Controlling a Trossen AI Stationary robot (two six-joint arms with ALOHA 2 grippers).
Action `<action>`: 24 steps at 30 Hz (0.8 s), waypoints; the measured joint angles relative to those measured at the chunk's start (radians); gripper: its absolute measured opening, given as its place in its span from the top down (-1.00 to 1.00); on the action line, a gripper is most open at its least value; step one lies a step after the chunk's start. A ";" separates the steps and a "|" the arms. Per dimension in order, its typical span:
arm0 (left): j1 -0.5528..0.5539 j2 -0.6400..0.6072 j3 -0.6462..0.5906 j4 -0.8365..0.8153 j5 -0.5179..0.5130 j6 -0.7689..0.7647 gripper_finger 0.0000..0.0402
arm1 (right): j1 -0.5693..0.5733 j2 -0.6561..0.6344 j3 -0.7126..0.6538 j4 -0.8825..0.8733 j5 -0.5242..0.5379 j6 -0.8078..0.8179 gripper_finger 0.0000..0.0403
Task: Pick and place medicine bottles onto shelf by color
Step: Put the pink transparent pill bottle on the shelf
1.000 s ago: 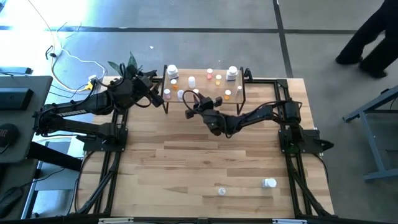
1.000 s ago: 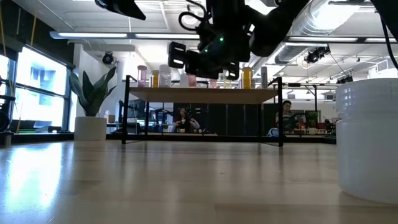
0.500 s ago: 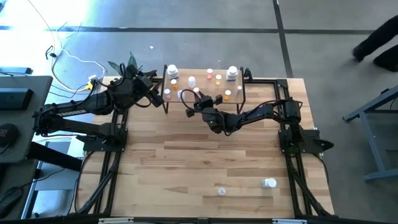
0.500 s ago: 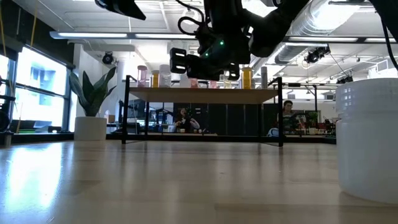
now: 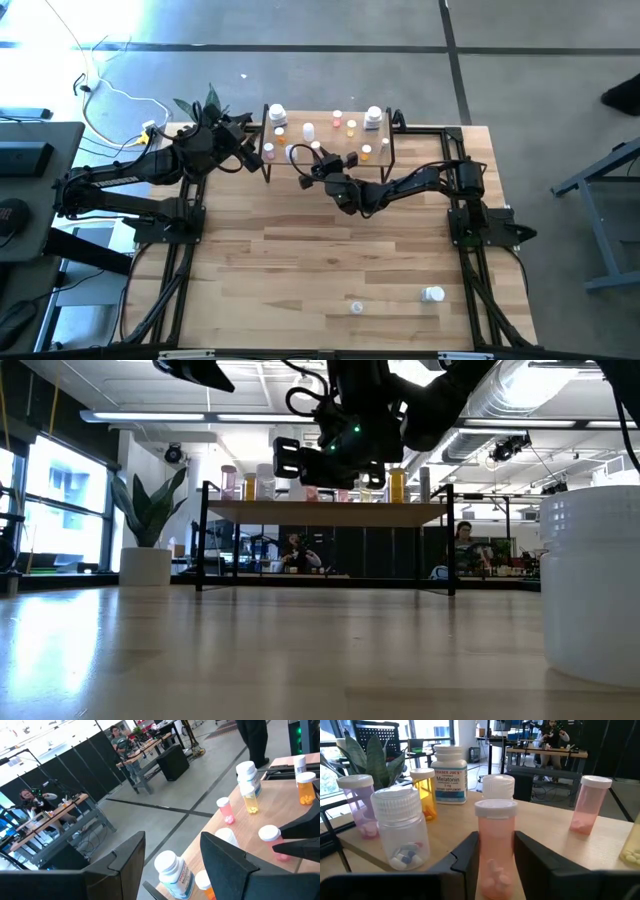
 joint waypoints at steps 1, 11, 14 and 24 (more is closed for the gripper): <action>0.000 0.000 0.000 0.000 0.000 0.000 0.10 | 0.000 0.000 0.000 -0.001 0.000 0.003 0.47; 0.000 0.000 0.000 0.000 0.000 0.000 0.10 | 0.003 0.005 -0.002 -0.029 -0.007 0.023 0.34; 0.000 0.000 0.000 0.000 0.000 0.000 0.10 | 0.007 0.005 -0.002 -0.026 -0.002 0.023 0.34; 0.000 0.000 0.000 0.000 0.000 0.000 0.10 | 0.046 0.004 -0.002 -0.033 0.030 0.019 0.34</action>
